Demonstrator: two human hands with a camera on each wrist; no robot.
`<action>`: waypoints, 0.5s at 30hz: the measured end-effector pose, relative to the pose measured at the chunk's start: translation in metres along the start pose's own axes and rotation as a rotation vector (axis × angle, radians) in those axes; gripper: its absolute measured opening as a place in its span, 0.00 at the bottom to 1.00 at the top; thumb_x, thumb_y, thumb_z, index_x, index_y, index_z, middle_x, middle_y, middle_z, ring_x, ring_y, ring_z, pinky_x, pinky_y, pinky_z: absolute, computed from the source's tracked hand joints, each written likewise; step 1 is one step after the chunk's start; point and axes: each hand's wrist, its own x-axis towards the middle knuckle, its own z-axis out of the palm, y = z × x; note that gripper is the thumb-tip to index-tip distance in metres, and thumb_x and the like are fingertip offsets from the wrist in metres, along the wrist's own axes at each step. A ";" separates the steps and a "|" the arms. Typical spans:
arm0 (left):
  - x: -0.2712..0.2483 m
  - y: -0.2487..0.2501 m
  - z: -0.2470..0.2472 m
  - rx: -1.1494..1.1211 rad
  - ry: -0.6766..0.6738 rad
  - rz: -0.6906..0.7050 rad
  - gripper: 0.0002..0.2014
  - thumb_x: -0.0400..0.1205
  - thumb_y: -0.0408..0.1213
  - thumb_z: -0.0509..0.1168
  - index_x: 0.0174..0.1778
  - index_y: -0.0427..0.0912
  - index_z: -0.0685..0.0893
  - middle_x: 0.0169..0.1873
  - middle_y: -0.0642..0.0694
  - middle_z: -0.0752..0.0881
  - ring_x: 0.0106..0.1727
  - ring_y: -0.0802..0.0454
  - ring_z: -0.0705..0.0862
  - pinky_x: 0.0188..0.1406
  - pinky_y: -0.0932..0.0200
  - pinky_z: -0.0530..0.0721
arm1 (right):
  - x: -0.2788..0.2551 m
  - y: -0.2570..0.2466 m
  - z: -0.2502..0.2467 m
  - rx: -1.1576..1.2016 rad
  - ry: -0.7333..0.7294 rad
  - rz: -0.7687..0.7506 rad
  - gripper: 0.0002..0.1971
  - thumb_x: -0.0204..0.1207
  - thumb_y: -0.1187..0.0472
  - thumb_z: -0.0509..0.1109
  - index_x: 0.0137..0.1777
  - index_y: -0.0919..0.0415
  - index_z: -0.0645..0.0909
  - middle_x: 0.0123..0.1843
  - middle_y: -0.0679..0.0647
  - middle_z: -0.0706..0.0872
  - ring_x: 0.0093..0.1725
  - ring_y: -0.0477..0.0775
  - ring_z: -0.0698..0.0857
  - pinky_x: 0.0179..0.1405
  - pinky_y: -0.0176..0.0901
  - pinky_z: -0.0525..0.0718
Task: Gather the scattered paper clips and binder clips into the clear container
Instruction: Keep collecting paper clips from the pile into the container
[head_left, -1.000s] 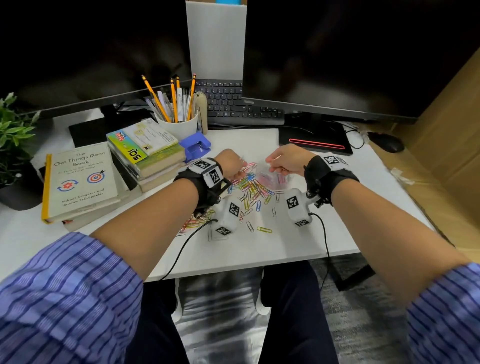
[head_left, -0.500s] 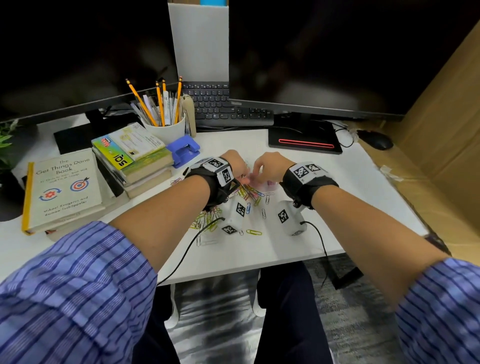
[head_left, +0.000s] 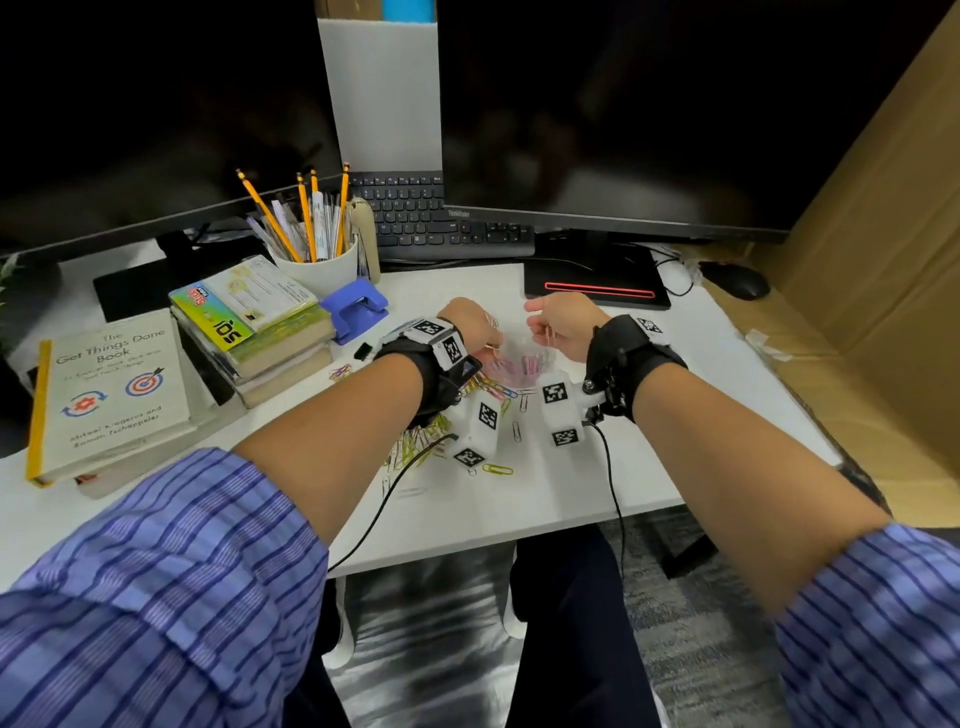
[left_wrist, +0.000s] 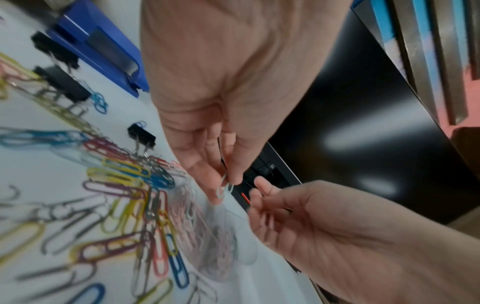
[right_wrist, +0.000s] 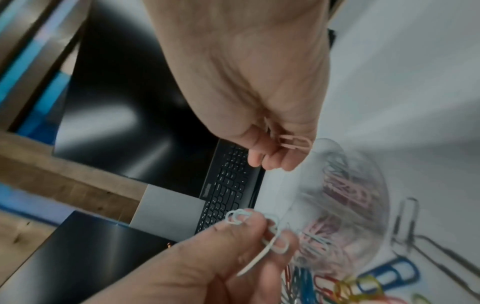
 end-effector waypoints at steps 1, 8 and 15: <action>0.000 0.000 0.003 -0.004 -0.001 0.010 0.13 0.79 0.29 0.67 0.28 0.43 0.76 0.22 0.48 0.83 0.42 0.47 0.83 0.50 0.51 0.87 | 0.001 0.004 -0.002 0.019 -0.006 -0.003 0.13 0.84 0.72 0.51 0.61 0.66 0.75 0.34 0.55 0.72 0.31 0.48 0.70 0.36 0.37 0.74; -0.003 0.001 0.007 0.086 0.030 0.020 0.15 0.79 0.31 0.67 0.27 0.45 0.75 0.31 0.46 0.81 0.37 0.51 0.81 0.30 0.67 0.77 | 0.003 0.022 -0.013 0.099 -0.018 -0.103 0.16 0.84 0.75 0.53 0.67 0.74 0.76 0.50 0.62 0.83 0.49 0.55 0.83 0.63 0.45 0.78; 0.000 0.012 0.011 0.070 -0.002 0.055 0.04 0.74 0.30 0.71 0.42 0.33 0.88 0.41 0.38 0.90 0.50 0.41 0.89 0.54 0.50 0.89 | -0.003 0.004 -0.007 -0.195 -0.101 -0.235 0.13 0.73 0.77 0.65 0.53 0.67 0.85 0.46 0.57 0.85 0.42 0.54 0.84 0.47 0.47 0.86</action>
